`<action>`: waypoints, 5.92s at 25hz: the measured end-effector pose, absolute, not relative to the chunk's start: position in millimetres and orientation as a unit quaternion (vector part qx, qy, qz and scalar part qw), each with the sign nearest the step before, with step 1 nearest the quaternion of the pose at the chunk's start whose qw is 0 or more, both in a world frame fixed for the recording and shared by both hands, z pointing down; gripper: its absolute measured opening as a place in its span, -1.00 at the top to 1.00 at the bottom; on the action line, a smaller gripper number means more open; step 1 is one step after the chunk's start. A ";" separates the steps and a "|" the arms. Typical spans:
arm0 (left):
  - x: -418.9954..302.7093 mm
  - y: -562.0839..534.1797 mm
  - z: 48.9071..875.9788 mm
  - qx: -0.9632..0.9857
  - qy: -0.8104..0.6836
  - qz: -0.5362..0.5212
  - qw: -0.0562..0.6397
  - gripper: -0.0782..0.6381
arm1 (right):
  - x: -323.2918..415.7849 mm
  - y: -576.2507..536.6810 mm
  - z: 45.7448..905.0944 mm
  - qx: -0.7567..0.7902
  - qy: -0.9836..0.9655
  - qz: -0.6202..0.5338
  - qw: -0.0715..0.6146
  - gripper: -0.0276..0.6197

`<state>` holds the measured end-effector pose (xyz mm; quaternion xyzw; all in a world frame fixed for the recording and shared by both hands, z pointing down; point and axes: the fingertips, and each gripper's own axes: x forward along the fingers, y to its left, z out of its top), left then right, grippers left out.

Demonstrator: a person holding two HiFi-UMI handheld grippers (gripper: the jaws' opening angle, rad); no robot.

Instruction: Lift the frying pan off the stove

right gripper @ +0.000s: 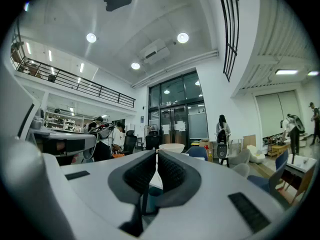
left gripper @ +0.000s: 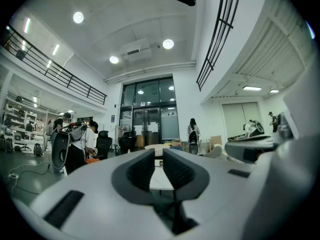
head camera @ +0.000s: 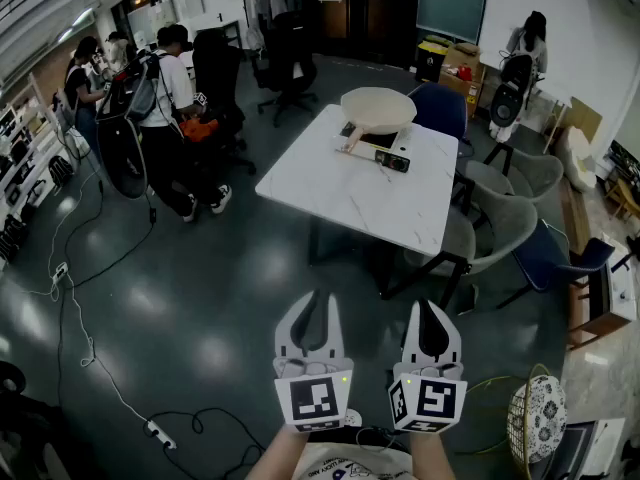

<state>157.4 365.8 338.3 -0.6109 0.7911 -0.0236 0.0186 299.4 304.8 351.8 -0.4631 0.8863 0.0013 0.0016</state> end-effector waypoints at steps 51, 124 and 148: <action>57.7 221.5 357.8 -0.642 0.765 -0.049 0.010 0.62 | 206.2 174.0 376.1 -0.469 0.882 -0.047 -0.023 0.84; -105.0 -144.3 398.4 -0.703 0.702 -0.087 -0.073 0.62 | 20.8 -169.4 409.2 -0.460 0.878 -0.116 -0.060 0.84; -92.5 -197.4 441.6 -0.802 0.559 -0.083 -0.193 0.62 | 5.1 -153.0 451.8 -0.332 0.853 -0.402 0.011 0.84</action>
